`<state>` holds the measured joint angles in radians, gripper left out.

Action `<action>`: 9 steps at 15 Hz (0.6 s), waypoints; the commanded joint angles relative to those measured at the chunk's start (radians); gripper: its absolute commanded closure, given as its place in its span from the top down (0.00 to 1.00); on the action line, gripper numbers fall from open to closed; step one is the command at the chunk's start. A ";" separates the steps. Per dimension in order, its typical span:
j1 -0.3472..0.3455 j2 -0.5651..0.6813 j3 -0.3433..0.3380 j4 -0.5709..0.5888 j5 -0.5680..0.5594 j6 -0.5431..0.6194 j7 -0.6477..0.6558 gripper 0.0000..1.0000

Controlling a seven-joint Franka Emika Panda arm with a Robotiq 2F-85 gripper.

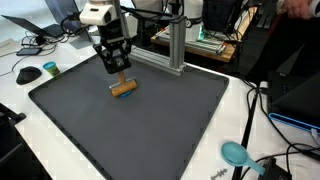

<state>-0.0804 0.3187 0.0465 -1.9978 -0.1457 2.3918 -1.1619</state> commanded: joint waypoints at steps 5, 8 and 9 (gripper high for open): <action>0.004 0.045 -0.023 -0.017 -0.071 -0.041 -0.013 0.22; 0.005 0.045 -0.024 -0.016 -0.085 -0.046 -0.012 0.22; 0.005 0.046 -0.024 -0.015 -0.089 -0.048 -0.012 0.22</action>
<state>-0.0798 0.3182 0.0462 -1.9966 -0.1874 2.3791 -1.1620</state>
